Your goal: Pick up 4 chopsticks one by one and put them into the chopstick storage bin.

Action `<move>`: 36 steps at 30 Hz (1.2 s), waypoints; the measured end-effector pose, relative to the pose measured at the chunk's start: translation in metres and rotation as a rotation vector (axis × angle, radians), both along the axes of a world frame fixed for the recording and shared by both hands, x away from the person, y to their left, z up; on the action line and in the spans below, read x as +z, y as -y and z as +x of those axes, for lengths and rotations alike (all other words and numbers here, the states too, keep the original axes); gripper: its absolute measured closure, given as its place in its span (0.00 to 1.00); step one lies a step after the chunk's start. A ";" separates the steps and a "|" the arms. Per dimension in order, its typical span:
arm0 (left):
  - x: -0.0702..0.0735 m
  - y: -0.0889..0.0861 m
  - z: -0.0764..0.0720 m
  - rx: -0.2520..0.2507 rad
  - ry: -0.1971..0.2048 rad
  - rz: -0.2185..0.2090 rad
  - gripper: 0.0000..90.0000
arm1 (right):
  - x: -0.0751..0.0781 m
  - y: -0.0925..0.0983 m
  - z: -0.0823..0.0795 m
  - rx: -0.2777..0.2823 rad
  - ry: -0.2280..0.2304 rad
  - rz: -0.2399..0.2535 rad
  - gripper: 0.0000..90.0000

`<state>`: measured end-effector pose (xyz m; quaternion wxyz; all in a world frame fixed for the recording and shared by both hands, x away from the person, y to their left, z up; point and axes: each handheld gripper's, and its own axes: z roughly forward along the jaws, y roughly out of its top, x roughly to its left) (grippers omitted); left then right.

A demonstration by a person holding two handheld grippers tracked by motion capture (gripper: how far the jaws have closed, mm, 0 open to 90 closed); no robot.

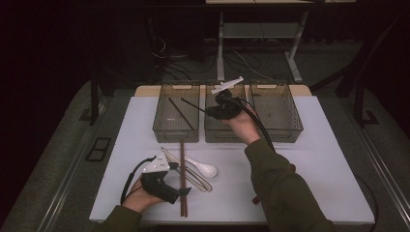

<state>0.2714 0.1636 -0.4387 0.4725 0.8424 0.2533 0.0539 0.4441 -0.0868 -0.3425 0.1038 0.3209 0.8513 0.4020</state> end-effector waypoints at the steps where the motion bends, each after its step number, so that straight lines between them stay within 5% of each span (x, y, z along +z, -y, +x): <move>1: 0.000 0.000 0.000 0.000 0.000 -0.003 0.00 | 0.000 -0.005 0.002 -0.002 -0.002 -0.006 0.95; 22: 0.001 0.000 0.000 -0.002 0.000 -0.022 0.00 | -0.013 -0.086 0.046 -0.041 -0.064 -0.095 0.95; 36: 0.001 0.000 0.000 -0.014 0.001 -0.028 0.00 | -0.025 -0.115 0.065 -0.091 -0.077 -0.157 0.95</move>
